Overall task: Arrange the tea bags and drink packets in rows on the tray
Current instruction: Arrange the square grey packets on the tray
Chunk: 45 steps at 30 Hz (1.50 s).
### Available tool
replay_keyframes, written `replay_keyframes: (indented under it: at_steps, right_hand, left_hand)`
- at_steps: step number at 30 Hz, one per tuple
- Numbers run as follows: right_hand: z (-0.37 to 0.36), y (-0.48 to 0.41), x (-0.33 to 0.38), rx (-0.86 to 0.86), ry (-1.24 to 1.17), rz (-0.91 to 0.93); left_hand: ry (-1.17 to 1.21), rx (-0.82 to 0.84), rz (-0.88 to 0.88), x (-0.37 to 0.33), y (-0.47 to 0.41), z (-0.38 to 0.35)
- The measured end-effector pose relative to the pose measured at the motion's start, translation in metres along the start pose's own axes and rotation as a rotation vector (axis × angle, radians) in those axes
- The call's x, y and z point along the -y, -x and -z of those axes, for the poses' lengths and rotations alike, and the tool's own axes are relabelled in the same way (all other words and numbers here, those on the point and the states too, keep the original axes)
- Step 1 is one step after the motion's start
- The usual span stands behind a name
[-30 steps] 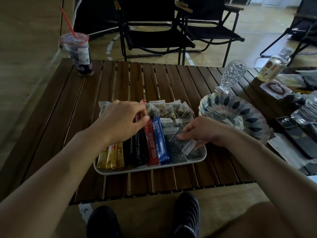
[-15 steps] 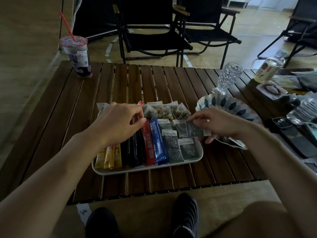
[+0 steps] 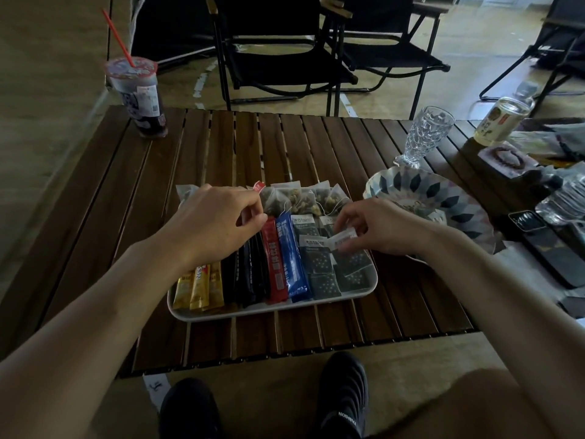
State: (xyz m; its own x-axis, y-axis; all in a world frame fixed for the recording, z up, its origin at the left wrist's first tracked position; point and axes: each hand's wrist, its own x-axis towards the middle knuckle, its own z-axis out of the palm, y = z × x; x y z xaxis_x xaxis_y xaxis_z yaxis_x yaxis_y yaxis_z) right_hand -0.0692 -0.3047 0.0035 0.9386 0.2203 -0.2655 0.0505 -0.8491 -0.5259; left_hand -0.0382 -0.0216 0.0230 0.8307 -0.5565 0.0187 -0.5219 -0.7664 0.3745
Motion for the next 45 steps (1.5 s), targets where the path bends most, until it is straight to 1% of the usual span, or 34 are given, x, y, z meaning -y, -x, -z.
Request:
replay_keyframes:
  at_steps: [7, 11, 13, 16, 18, 21, 25, 27, 30, 33, 35, 37, 40, 45]
  right_hand:
    - [-0.004, -0.003, 0.003, -0.116, 0.125, 0.004]
    - [-0.004, -0.004, 0.005, -0.188, 0.313, 0.007]
    - [-0.002, -0.003, 0.005, -0.187, 0.259, 0.018]
    - [-0.003, 0.002, 0.005, -0.036, 0.13, 0.027]
    - [-0.009, 0.002, 0.005, 0.043, 0.142, 0.014]
    - [-0.014, 0.0, 0.007, 0.037, 0.174, -0.002]
    - [-0.001, 0.005, 0.005, -0.032, 0.122, -0.013]
    - [0.012, 0.013, -0.008, -0.135, 0.108, -0.073]
    - [0.033, 0.029, -0.044, -0.301, 0.047, -0.282]
    - [0.04, 0.041, -0.084, -0.33, 0.041, -0.523]
    - [0.037, 0.045, -0.101, -0.305, 0.053, -0.613]
    - [0.034, 0.044, -0.108, -0.3, 0.039, -0.655]
    - [0.037, 0.038, -0.108, -0.332, -0.049, -0.665]
    - [0.037, 0.037, -0.109, -0.374, -0.219, -0.74]
  left_hand:
    - [0.0, 0.011, 0.01, -0.003, 0.001, 0.002]
    - [-0.002, 0.016, 0.018, -0.006, 0.002, 0.003]
    - [-0.002, 0.016, 0.019, -0.007, 0.003, 0.004]
    - [0.0, 0.018, 0.017, -0.008, 0.003, 0.004]
    - [-0.007, 0.024, 0.022, -0.01, 0.004, 0.004]
    - [-0.013, 0.022, 0.024, -0.011, 0.004, 0.005]
    - [-0.015, 0.019, 0.018, -0.015, -0.003, 0.002]
    - [-0.016, 0.029, 0.002, -0.02, -0.007, -0.002]
    - [-0.066, 0.014, -0.028, -0.028, -0.013, -0.007]
    - [-0.047, 0.024, -0.034, -0.03, -0.016, -0.009]
    - [-0.033, 0.033, -0.05, -0.031, -0.015, -0.01]
    - [-0.039, 0.035, -0.048, -0.031, -0.015, -0.011]
    - [-0.047, 0.03, -0.039, -0.031, -0.016, -0.011]
    - [-0.042, 0.027, -0.047, -0.032, -0.02, -0.014]
